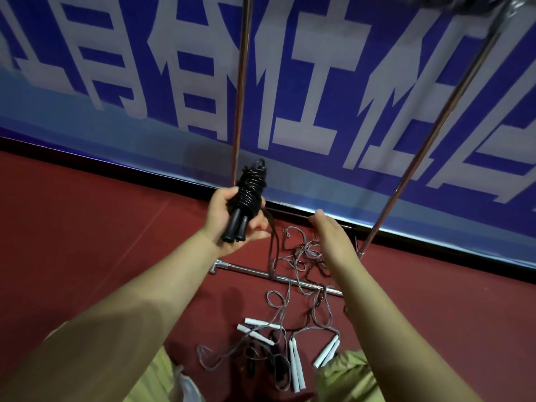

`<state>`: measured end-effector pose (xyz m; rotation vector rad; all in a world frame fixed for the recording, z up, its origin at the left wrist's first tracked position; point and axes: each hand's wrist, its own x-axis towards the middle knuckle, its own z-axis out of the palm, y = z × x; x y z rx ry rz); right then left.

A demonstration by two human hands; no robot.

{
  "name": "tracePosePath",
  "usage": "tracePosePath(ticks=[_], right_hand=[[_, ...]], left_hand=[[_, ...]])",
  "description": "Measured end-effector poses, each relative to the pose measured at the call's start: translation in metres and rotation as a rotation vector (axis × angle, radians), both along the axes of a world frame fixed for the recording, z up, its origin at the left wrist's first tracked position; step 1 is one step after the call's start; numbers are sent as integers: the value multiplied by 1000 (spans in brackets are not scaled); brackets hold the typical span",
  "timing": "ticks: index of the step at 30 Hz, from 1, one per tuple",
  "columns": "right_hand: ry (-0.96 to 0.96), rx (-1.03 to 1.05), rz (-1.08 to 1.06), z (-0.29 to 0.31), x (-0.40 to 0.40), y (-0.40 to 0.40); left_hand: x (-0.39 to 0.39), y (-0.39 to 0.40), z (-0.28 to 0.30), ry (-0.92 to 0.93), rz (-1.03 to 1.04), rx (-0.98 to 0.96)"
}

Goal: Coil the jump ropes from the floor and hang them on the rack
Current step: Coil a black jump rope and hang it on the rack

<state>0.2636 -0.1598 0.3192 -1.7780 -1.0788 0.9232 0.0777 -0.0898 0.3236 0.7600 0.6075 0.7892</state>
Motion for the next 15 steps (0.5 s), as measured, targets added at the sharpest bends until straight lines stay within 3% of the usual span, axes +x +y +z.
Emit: tracePosePath(ticks=[4, 8, 11, 15], right_hand=[[146, 151, 102, 10, -19, -3], [373, 51, 308, 33, -34, -10], [296, 31, 447, 50, -37, -23], [140, -6, 462, 62, -41, -37]], left_hand=[[3, -10, 7, -135, -150, 41], [0, -21, 17, -185, -244, 87], [-9, -29, 27, -154, -288, 112], [-21, -42, 41, -97, -206, 101]])
